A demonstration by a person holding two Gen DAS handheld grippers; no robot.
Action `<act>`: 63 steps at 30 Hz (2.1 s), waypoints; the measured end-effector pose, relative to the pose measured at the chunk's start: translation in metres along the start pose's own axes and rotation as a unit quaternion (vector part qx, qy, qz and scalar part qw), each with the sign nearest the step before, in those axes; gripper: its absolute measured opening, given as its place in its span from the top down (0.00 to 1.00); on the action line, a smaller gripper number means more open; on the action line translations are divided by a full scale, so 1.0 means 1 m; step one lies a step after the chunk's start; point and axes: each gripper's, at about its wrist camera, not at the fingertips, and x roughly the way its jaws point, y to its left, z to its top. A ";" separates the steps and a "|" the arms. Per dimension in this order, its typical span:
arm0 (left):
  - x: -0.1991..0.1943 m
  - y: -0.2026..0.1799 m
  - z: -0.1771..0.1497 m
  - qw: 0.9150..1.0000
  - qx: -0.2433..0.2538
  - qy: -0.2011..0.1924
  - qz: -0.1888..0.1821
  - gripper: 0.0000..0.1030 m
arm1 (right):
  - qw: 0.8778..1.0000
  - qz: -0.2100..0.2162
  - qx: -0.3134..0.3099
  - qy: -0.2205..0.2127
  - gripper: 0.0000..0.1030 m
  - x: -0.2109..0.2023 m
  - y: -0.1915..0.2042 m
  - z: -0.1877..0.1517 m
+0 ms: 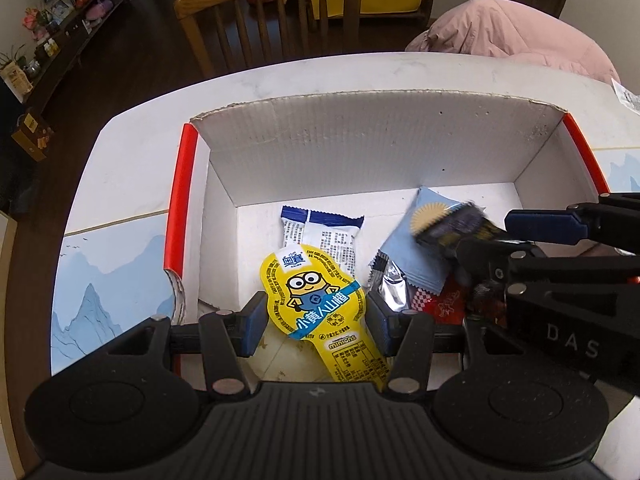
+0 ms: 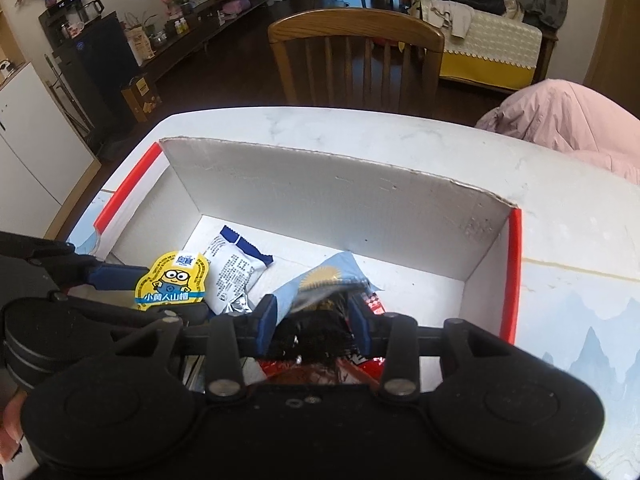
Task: Organize snacks
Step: 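Carry both packets into the red box and open both grippers, then move both tools back over the remaining snacks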
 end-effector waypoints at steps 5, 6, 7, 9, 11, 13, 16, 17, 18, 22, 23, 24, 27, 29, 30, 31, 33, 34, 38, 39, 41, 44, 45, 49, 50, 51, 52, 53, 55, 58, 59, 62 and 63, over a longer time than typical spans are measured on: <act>-0.010 0.001 -0.004 1.000 0.001 -0.010 -0.006 0.48 | 1.000 -0.003 -0.002 -0.007 0.57 -0.010 0.002 -0.004; -0.013 0.001 -0.005 1.000 0.000 -0.013 -0.009 0.47 | 1.000 -0.003 -0.002 -0.009 0.57 -0.012 0.002 -0.005; -0.016 0.002 -0.006 1.000 -0.001 -0.015 -0.012 0.45 | 1.000 -0.003 -0.001 -0.011 0.56 -0.016 0.002 -0.007; -0.024 0.003 -0.009 1.000 -0.003 -0.023 -0.015 0.43 | 1.000 -0.004 0.000 -0.017 0.54 -0.023 0.002 -0.008; -0.032 0.003 -0.013 0.999 -0.002 -0.030 -0.021 0.43 | 1.000 -0.002 0.000 -0.022 0.53 -0.031 0.004 -0.010; -0.041 0.004 -0.017 0.999 -0.002 -0.037 -0.024 0.43 | 1.000 -0.002 0.000 -0.027 0.51 -0.040 0.006 -0.013; -0.055 0.006 -0.022 0.998 -0.008 -0.048 -0.032 0.43 | 0.999 -0.002 -0.002 -0.038 0.49 -0.054 0.011 -0.017; -0.059 0.006 -0.023 0.998 -0.008 -0.052 -0.033 0.43 | 0.999 -0.002 -0.002 -0.042 0.48 -0.058 0.014 -0.018; -0.065 0.007 -0.025 0.998 -0.009 -0.056 -0.035 0.43 | 0.999 0.000 -0.002 -0.046 0.48 -0.064 0.015 -0.019; -0.086 0.011 -0.036 0.997 -0.009 -0.070 -0.043 0.43 | 0.998 0.006 -0.005 -0.065 0.46 -0.086 0.027 -0.027; -0.091 0.013 -0.039 0.996 -0.009 -0.075 -0.044 0.43 | 0.998 0.008 -0.006 -0.070 0.45 -0.091 0.030 -0.029; -0.096 0.015 -0.043 0.996 -0.010 -0.079 -0.044 0.43 | 0.997 0.011 -0.007 -0.074 0.44 -0.096 0.033 -0.031; -0.111 0.022 -0.052 0.994 -0.018 -0.090 -0.051 0.43 | 0.996 0.014 -0.011 -0.090 0.37 -0.113 0.043 -0.038; -0.120 0.026 -0.060 0.994 -0.020 -0.096 -0.056 0.43 | 0.995 0.018 -0.015 -0.097 0.36 -0.122 0.050 -0.044; -0.124 0.027 -0.063 0.993 -0.022 -0.098 -0.056 0.43 | 0.995 0.019 -0.017 -0.099 0.36 -0.125 0.054 -0.047; -0.129 0.029 -0.067 0.993 -0.022 -0.101 -0.057 0.43 | 0.994 0.019 -0.019 -0.103 0.35 -0.129 0.057 -0.050; -0.138 0.030 -0.075 0.992 -0.021 -0.108 -0.061 0.43 | 0.994 0.020 -0.022 -0.109 0.33 -0.137 0.064 -0.056; -0.142 0.031 -0.079 0.991 -0.020 -0.112 -0.064 0.42 | 0.993 0.021 -0.023 -0.112 0.32 -0.141 0.068 -0.060; -0.158 0.034 -0.095 0.989 -0.020 -0.125 -0.073 0.38 | 0.992 0.022 -0.025 -0.123 0.25 -0.154 0.078 -0.073; -0.161 0.035 -0.099 0.989 -0.019 -0.126 -0.075 0.38 | 0.992 0.022 -0.025 -0.125 0.25 -0.157 0.080 -0.076; -0.166 0.037 -0.107 0.988 -0.021 -0.128 -0.078 0.37 | 0.991 0.028 -0.020 -0.128 0.21 -0.162 0.083 -0.084; -0.172 0.041 -0.121 0.988 -0.025 -0.133 -0.077 0.31 | 0.990 0.031 -0.019 -0.135 0.17 -0.170 0.088 -0.095; -0.174 0.042 -0.125 0.988 -0.025 -0.134 -0.079 0.31 | 0.990 0.031 -0.022 -0.138 0.16 -0.172 0.091 -0.099; -0.182 0.043 -0.141 0.986 -0.028 -0.145 -0.076 0.28 | 0.988 0.024 -0.031 -0.151 0.10 -0.181 0.101 -0.114; -0.185 0.044 -0.145 0.985 -0.032 -0.151 -0.075 0.27 | 0.987 0.023 -0.032 -0.154 0.09 -0.183 0.103 -0.118; -0.187 0.045 -0.149 0.984 -0.036 -0.156 -0.076 0.25 | 0.987 0.024 -0.032 -0.159 0.08 -0.185 0.104 -0.122; -0.189 0.046 -0.153 0.983 -0.039 -0.161 -0.078 0.23 | 0.986 0.026 -0.031 -0.162 0.07 -0.187 0.105 -0.125; -0.191 0.047 -0.157 0.982 -0.041 -0.166 -0.079 0.23 | 0.985 0.027 -0.029 -0.166 0.03 -0.189 0.105 -0.128; -0.193 0.047 -0.164 0.981 -0.042 -0.171 -0.078 0.20 | 0.984 0.025 -0.024 -0.176 0.01 -0.191 0.106 -0.135; -0.192 0.046 -0.174 0.982 -0.044 -0.168 -0.074 0.19 | 0.983 0.026 -0.017 -0.181 0.00 -0.193 0.106 -0.146; -0.191 0.045 -0.177 0.982 -0.045 -0.165 -0.075 0.19 | 0.983 0.024 -0.013 -0.181 0.00 -0.192 0.106 -0.150; -0.186 0.044 -0.187 0.984 -0.050 -0.155 -0.073 0.19 | 0.985 0.015 -0.004 -0.174 0.00 -0.188 0.105 -0.163; -0.185 0.043 -0.190 0.984 -0.052 -0.152 -0.074 0.19 | 0.985 0.013 -0.002 -0.170 0.00 -0.187 0.105 -0.166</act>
